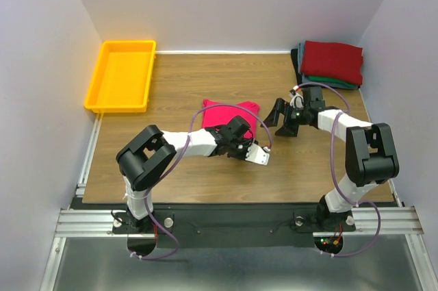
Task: Fold and stack the t-shirts
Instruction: Neatly place the folded tshirt to the corner
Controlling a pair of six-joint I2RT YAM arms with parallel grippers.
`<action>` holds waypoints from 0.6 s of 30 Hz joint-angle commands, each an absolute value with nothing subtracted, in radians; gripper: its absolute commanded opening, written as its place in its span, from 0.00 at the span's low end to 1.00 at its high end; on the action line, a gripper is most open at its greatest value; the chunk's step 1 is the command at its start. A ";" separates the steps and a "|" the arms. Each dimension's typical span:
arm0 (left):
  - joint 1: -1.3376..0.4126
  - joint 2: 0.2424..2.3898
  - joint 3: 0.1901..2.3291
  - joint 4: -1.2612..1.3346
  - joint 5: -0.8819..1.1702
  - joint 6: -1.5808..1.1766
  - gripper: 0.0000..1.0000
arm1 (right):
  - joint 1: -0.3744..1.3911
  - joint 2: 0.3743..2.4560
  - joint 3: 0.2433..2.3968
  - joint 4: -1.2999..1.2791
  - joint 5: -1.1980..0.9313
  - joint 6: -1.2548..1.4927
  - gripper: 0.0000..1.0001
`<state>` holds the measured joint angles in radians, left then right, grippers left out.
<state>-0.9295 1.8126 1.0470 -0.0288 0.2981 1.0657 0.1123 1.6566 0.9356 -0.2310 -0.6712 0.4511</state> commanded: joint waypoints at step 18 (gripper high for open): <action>-0.902 1.858 1.331 -0.034 0.408 0.677 0.00 | 0.080 1.657 0.770 0.260 -0.746 0.794 1.00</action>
